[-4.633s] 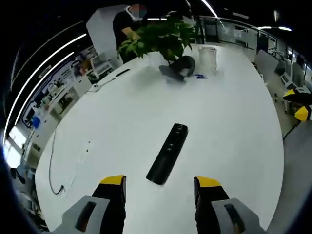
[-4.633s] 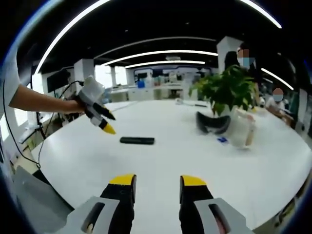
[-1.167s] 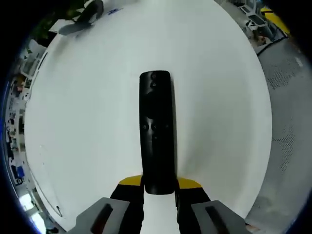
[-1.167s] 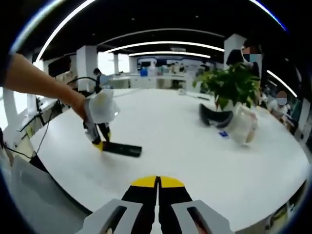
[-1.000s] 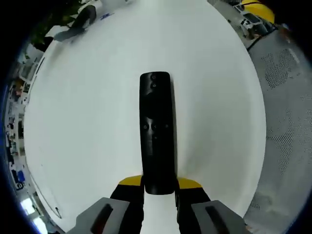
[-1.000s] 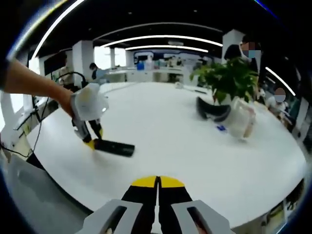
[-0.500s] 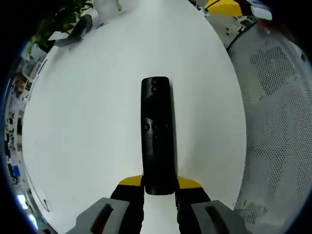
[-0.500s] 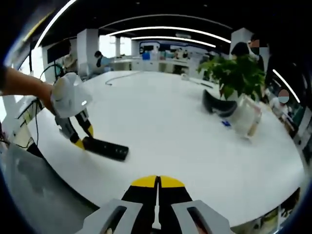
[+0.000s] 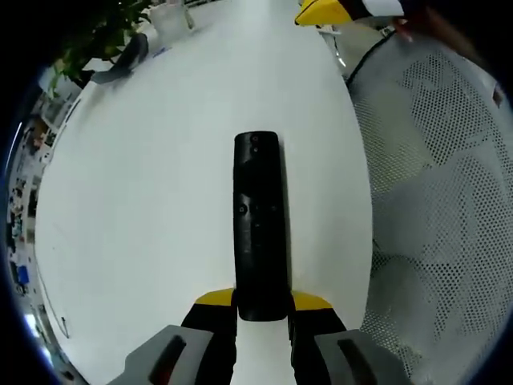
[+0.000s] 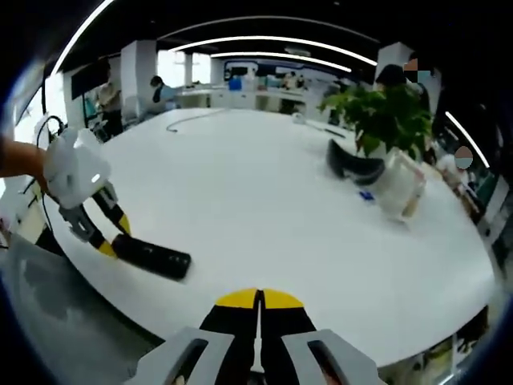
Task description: Press the specified remote control buttons in sequence, fully releasing each button before pressing the next.
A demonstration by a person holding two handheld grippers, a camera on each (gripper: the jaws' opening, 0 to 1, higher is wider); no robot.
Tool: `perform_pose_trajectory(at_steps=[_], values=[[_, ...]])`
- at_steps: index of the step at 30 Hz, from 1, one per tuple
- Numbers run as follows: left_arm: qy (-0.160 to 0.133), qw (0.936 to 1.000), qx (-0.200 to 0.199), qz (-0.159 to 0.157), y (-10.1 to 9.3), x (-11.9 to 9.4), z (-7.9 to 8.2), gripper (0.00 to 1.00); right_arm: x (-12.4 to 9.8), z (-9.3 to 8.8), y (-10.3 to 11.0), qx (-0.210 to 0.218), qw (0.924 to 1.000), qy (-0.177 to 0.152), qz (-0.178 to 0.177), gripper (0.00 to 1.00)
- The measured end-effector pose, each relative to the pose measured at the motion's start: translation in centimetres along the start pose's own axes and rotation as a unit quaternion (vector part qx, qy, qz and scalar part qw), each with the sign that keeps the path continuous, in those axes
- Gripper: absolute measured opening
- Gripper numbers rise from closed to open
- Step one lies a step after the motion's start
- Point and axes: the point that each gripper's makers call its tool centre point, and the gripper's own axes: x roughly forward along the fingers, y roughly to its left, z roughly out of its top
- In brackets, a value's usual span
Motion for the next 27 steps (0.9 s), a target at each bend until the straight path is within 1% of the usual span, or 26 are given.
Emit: perform_pose_trajectory(at_steps=[4, 6, 7, 9, 13, 16, 19, 21, 22, 23, 24, 25, 26, 27], values=[[-0.013, 0.9999, -0.007, 0.0, -1.0, -0.1, 0.0, 0.23, 0.1, -0.3, 0.0, 0.0, 1.0, 0.01, -0.003, 0.0], [-0.02, 0.9997, -0.017, 0.0, -1.5, -0.2, -0.1, 0.23, 0.1, -0.4, 0.0, 0.015, 0.9998, 0.012, 0.0, 0.0], [-0.024, 0.9996, -0.018, 0.001, -1.8, -0.2, -0.1, 0.23, 0.0, -0.4, 0.1, 0.029, 0.9995, 0.014, 0.005, 0.0], [-0.028, 0.9994, -0.018, 0.001, -2.4, -0.2, -0.2, 0.23, 0.1, -0.5, 0.1, 0.043, 0.9988, 0.019, 0.012, 0.0], [-0.033, 0.9993, -0.02, 0.002, -3.1, -0.1, -0.1, 0.23, 0.2, -0.7, 0.2, 0.05, 0.9982, 0.025, 0.019, 0.0], [-0.037, 0.999, -0.022, 0.002, -3.7, -0.2, 0.0, 0.23, 0.1, -0.8, 0.7, 0.049, 0.998, 0.028, 0.03, 0.0], [-0.06, 0.9975, -0.037, 0.003, -4.3, -0.2, 0.0, 0.23, 0.1, -1.0, 1.7, 0.053, 0.9962, 0.038, 0.057, 0.0], [-0.077, 0.9957, -0.051, 0.005, -4.7, -0.3, 0.1, 0.23, 0.3, -1.3, 3.0, 0.068, 0.991, 0.062, 0.097, 0.0], [-0.091, 0.9933, -0.071, 0.008, -5.0, -0.3, 0.2, 0.23, 0.5, -1.7, 3.8, 0.082, 0.986, 0.082, 0.12, 0.0], [-0.095, 0.9924, -0.077, 0.008, -5.2, -0.3, 0.2, 0.23, 0.7, -3.1, 4.5, 0.105, 0.9753, 0.138, 0.136, 0.0], [-0.096, 0.9927, -0.073, 0.013, -5.3, -0.3, 0.2, 0.23, 0.7, -4.0, 4.9, 0.107, 0.9674, 0.178, 0.144, 0.0], [-0.101, 0.9926, -0.066, 0.014, -5.5, -0.3, 0.3, 0.23, 0.7, -4.7, 5.4, 0.085, 0.9628, 0.203, 0.158, 0.0], [-0.114, 0.9915, -0.063, 0.009, -5.8, -0.3, 0.7, 0.23, 0.7, -4.8, 5.7, 0.07, 0.9629, 0.205, 0.162, 0.0], [-0.119, 0.9908, -0.065, 0.011, -6.0, -0.3, 0.7, 0.23, 0.8, -4.8, 6.1, 0.049, 0.9643, 0.2, 0.166, 0.0]])
